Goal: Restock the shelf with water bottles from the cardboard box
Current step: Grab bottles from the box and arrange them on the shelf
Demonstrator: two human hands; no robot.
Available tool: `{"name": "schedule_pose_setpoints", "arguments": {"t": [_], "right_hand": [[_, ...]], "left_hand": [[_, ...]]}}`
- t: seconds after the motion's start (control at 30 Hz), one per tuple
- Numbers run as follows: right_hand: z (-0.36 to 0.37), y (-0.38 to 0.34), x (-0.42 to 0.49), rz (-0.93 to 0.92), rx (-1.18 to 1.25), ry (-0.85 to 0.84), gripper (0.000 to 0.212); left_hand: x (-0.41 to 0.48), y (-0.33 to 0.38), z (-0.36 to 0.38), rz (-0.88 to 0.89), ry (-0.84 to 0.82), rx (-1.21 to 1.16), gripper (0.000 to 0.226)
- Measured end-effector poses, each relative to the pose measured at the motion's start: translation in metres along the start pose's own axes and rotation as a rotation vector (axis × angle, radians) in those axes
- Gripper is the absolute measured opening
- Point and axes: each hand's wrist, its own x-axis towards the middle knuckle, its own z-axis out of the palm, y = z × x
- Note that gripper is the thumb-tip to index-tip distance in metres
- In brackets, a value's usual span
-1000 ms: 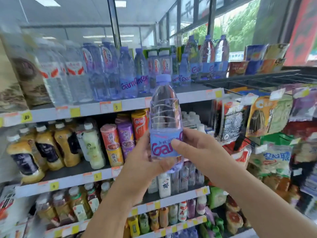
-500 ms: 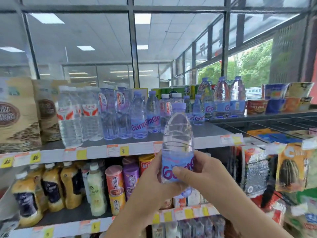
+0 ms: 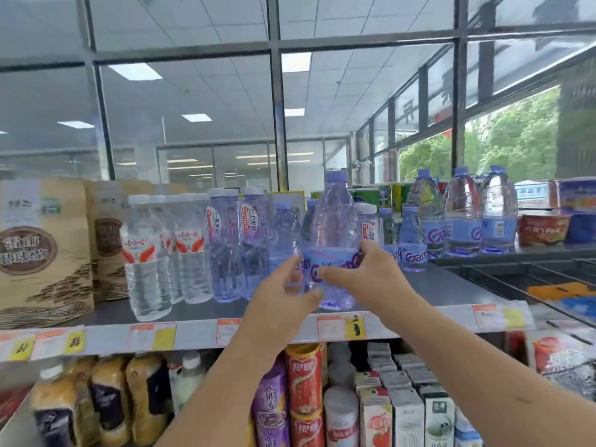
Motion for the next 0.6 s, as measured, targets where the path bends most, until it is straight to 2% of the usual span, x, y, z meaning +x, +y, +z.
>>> {"name": "schedule_pose_setpoints", "arguments": {"t": [0.07,0.13,0.33,0.6], "right_hand": [[0.012,0.009,0.018,0.021,-0.048,0.028,0.039],[0.022,0.022,0.032,0.058,-0.083,0.030,0.044],[0.040,0.051,0.048,0.091,-0.157,0.037,0.051],[0.046,0.060,0.045,-0.005,-0.364,0.066,0.052]], "left_hand": [[0.010,-0.011,-0.009,-0.003,-0.004,0.003,0.047],[0.021,-0.020,-0.019,0.010,-0.021,0.009,0.040],[0.051,-0.039,-0.036,0.008,-0.002,0.122,0.048],[0.072,-0.061,-0.030,0.051,0.041,0.227,0.043]]}}
